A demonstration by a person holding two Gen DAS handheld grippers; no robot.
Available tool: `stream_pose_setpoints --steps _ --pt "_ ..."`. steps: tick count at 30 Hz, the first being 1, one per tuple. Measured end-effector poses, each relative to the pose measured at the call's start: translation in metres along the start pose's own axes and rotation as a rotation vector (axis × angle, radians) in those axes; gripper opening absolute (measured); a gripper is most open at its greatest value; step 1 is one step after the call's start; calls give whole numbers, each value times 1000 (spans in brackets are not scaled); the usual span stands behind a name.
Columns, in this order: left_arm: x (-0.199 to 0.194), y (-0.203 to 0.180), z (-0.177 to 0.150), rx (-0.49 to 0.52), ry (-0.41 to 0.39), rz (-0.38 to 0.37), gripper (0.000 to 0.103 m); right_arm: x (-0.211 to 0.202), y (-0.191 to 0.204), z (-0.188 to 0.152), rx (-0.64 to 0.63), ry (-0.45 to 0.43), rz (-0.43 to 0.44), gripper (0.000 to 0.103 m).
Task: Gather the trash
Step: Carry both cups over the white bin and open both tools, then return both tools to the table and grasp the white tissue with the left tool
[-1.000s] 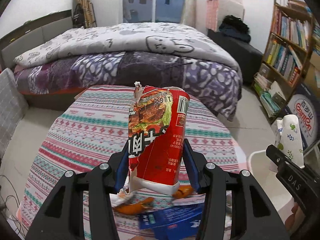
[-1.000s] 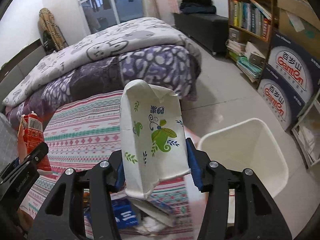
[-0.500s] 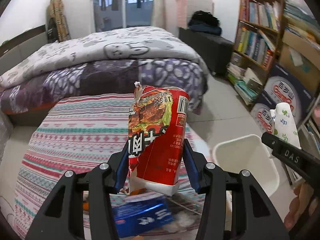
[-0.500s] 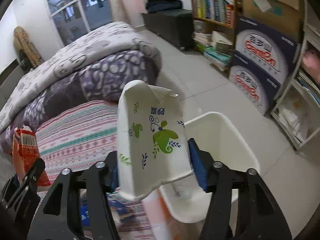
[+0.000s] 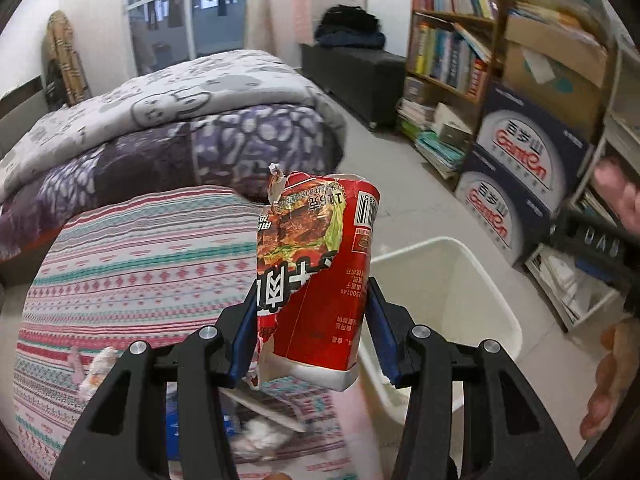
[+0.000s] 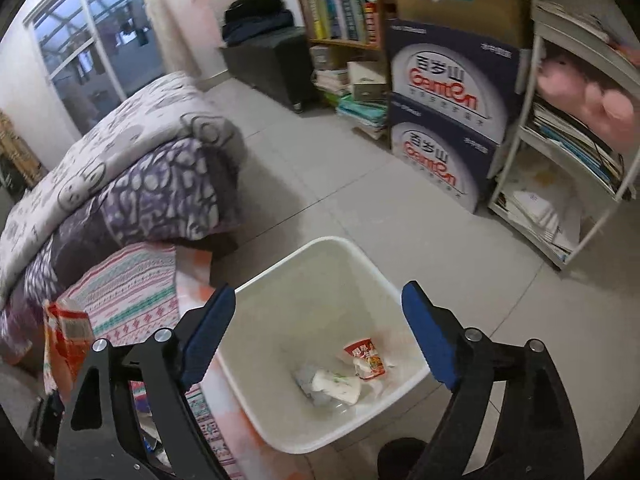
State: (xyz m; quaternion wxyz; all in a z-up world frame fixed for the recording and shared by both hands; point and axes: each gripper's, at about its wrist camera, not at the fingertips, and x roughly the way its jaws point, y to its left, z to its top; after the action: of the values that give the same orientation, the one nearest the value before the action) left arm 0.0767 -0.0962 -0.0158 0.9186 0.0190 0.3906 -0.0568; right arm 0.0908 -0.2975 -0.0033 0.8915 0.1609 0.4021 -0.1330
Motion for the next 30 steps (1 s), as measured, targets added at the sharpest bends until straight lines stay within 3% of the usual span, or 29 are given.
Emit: stream_pose_setpoints --steps 8,14,16,18,22,30 --pt "13 -43 -5 62 25 -47 49 -3 -48 11 110 6 -12 84" --pt "25 -72 -5 73 59 -136 52 -6 -69 19 185 2 2 87" --pt "28 -78 -3 63 72 -156 64 -8 -75 20 212 -10 4 89" --pt "27 -78 0 48 76 -170 66 -10 -76 20 218 -26 -3 90" --pt "18 -69 5 44 50 -150 66 -16 -68 16 187 -65 -21 91" --pt "5 -31 8 10 -6 -1 66 -33 -25 3 54 -202 -87 96"
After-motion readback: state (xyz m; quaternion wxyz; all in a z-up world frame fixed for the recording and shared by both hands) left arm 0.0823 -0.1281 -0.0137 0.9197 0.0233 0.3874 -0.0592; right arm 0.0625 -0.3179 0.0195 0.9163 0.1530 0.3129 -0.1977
